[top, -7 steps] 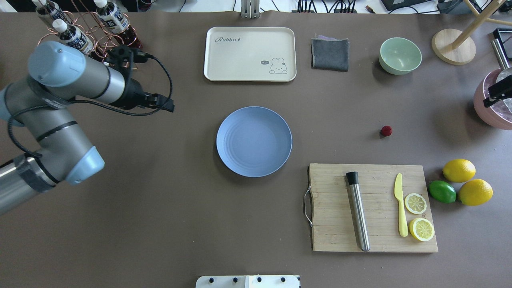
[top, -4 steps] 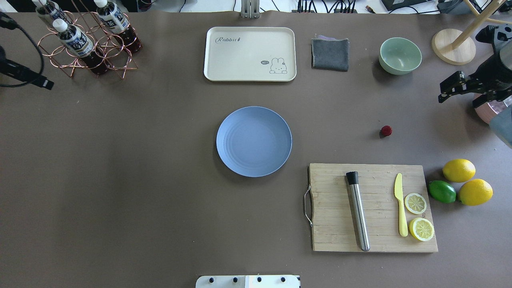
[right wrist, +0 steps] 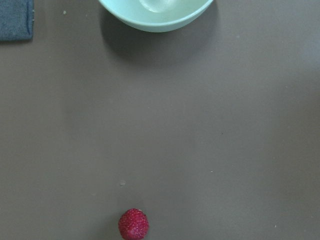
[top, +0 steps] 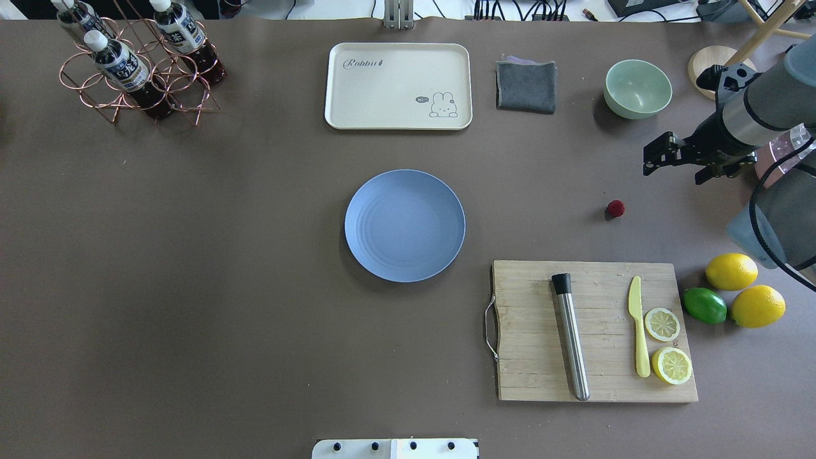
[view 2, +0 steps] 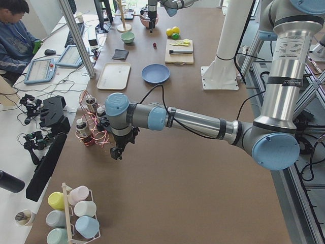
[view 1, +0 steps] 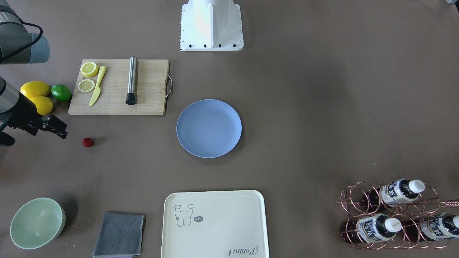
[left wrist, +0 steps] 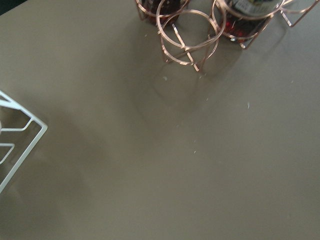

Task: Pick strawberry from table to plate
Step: 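Withdraw the left arm while the right arm reaches toward the strawberry, then lower the right gripper onto the red strawberry and close it, then carry the strawberry with the right gripper over the blue plate, then open the right gripper to drop the strawberry and lift away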

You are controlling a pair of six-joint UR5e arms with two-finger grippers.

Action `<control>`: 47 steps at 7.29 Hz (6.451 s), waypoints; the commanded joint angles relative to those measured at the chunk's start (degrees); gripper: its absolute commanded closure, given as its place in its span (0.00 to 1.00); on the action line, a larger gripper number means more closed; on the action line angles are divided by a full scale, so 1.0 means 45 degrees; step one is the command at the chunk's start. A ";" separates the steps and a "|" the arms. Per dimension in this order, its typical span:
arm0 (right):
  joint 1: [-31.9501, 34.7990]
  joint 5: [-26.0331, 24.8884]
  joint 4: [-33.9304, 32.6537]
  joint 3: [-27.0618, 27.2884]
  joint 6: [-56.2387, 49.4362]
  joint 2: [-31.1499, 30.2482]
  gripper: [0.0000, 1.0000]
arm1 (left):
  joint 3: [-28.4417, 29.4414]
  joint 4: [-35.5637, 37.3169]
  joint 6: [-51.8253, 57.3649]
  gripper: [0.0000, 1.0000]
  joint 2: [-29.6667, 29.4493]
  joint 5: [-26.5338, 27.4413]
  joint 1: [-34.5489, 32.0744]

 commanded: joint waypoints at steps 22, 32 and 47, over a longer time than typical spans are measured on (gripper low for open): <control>-0.2670 -0.2825 0.1541 -0.0606 0.2802 0.1157 1.00 | -0.0047 0.1447 0.0675 0.01 0.0688 -0.0095 -0.0099; -0.6926 -0.6476 -0.1550 -0.4024 1.2617 0.8331 1.00 | -0.0067 0.1544 0.0675 0.01 0.0748 -0.0095 -0.0099; -0.3910 -0.3753 -0.3150 -0.2699 0.8256 0.7129 0.00 | 0.0088 0.1603 0.0675 0.01 0.0767 -0.0056 -0.0119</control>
